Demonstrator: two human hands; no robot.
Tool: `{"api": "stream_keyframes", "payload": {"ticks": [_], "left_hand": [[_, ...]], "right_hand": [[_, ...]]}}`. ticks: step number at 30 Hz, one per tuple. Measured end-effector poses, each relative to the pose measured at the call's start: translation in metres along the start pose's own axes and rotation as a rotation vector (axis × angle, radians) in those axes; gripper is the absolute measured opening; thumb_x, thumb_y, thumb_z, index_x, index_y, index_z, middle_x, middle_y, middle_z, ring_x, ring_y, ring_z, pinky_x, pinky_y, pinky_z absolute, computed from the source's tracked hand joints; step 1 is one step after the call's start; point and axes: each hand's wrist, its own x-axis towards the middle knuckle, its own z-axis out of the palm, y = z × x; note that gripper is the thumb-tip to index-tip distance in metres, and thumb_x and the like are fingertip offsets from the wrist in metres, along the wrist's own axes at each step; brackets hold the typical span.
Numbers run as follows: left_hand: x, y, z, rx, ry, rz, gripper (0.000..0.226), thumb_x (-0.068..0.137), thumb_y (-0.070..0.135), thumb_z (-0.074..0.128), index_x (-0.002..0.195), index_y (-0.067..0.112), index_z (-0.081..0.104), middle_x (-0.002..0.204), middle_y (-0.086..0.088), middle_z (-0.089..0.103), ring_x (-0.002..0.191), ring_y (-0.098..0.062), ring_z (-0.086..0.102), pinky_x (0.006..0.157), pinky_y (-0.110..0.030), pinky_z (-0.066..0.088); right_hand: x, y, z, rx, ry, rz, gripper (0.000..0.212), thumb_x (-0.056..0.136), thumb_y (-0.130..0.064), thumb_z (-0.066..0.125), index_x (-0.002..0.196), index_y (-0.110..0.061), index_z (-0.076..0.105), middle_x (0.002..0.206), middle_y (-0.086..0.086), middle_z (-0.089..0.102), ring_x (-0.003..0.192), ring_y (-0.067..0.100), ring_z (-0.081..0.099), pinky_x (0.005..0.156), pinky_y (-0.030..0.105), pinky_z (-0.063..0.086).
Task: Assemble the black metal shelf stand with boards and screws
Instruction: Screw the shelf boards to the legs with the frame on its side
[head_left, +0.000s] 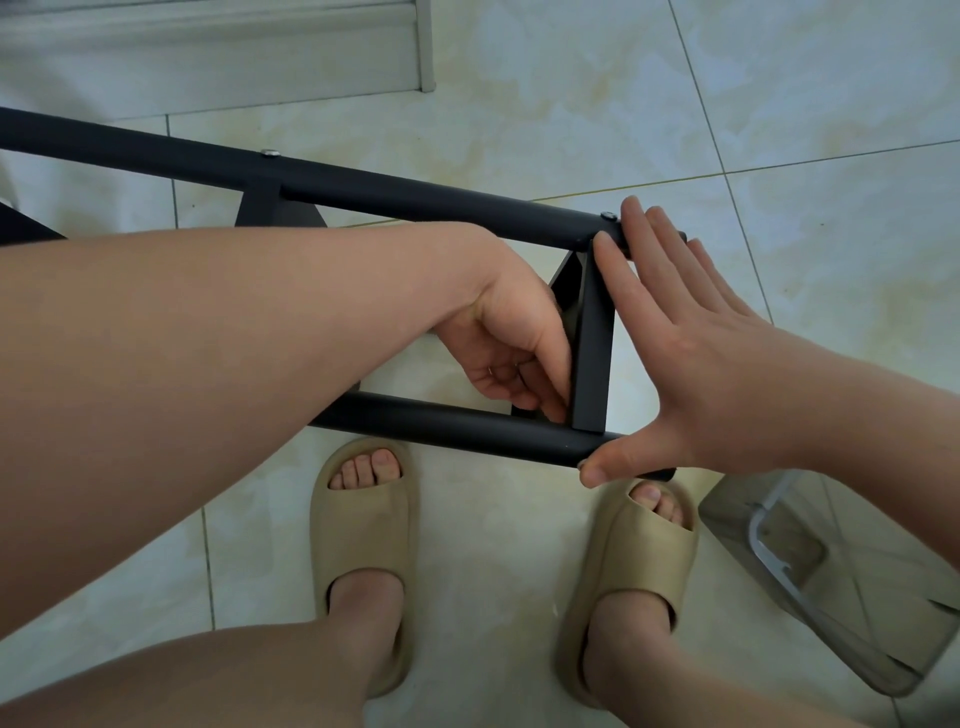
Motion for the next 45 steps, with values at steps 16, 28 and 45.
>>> {"api": "stream_keyframes", "payload": {"ticks": [16, 28, 45], "left_hand": [[0.0034, -0.0031, 0.0041, -0.087, -0.013, -0.017, 0.014, 0.094, 0.004, 0.059, 0.088, 0.011, 0.069, 0.073, -0.001, 0.068, 0.063, -0.01, 0.059, 0.066, -0.021, 0.052], [0.0036, -0.0043, 0.0035, -0.089, -0.007, 0.005, 0.015, 0.093, 0.003, 0.06, 0.087, 0.011, 0.07, 0.074, -0.002, 0.07, 0.062, -0.009, 0.062, 0.063, -0.02, 0.053], [0.0035, -0.0039, 0.0038, -0.12, -0.003, 0.068, 0.016, 0.09, -0.008, 0.057, 0.095, 0.003, 0.068, 0.087, -0.011, 0.068, 0.073, -0.016, 0.066, 0.077, -0.026, 0.057]], "right_hand": [[-0.0001, -0.0005, 0.0001, 0.022, -0.004, 0.008, 0.153, 0.046, -0.105, 0.035, 0.151, -0.018, -0.035, 0.155, 0.004, -0.047, 0.144, 0.02, -0.042, 0.121, 0.036, -0.017], [0.0003, -0.001, 0.0005, 0.025, -0.001, 0.011, 0.153, 0.046, -0.105, 0.036, 0.151, -0.018, -0.034, 0.156, 0.004, -0.046, 0.144, 0.019, -0.042, 0.12, 0.034, -0.019], [-0.0002, -0.0019, -0.0013, 0.036, -0.012, 0.014, 0.154, 0.046, -0.104, 0.038, 0.152, -0.018, -0.033, 0.156, 0.004, -0.046, 0.144, 0.019, -0.042, 0.121, 0.035, -0.018]]}}
